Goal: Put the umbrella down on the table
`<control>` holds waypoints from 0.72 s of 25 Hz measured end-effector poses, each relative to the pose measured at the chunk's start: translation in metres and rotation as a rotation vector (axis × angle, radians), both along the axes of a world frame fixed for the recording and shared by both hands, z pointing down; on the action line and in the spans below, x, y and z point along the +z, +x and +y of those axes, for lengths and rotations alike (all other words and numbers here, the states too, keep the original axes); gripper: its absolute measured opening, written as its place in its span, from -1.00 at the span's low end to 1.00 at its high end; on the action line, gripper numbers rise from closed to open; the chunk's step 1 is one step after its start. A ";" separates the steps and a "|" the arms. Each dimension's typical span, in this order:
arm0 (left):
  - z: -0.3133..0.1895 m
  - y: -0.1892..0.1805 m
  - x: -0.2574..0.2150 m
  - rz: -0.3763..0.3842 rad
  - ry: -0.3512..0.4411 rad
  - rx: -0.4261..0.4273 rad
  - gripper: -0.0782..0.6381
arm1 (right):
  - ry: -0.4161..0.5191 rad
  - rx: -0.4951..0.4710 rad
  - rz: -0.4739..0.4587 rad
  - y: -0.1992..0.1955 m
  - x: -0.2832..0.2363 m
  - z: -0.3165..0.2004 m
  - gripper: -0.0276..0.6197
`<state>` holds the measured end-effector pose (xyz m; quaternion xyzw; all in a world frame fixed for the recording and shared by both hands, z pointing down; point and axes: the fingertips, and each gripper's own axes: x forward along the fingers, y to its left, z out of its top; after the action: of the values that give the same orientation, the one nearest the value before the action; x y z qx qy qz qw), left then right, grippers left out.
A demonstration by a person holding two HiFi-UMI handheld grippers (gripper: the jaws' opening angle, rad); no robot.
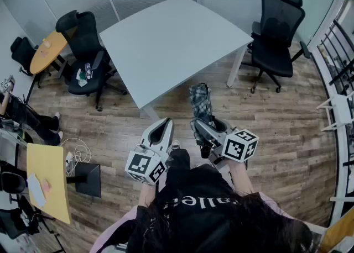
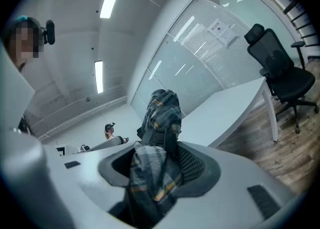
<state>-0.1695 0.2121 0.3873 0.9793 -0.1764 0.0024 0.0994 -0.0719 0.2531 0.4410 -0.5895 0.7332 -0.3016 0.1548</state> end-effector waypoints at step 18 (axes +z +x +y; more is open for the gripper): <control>0.001 -0.001 0.008 -0.023 -0.033 0.011 -0.70 | -0.016 -0.001 -0.053 -0.006 0.005 -0.002 -0.25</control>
<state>-0.1701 0.2127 0.3954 0.9783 -0.1722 0.0172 0.1136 -0.0775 0.2512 0.4460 -0.5823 0.7265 -0.3231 0.1692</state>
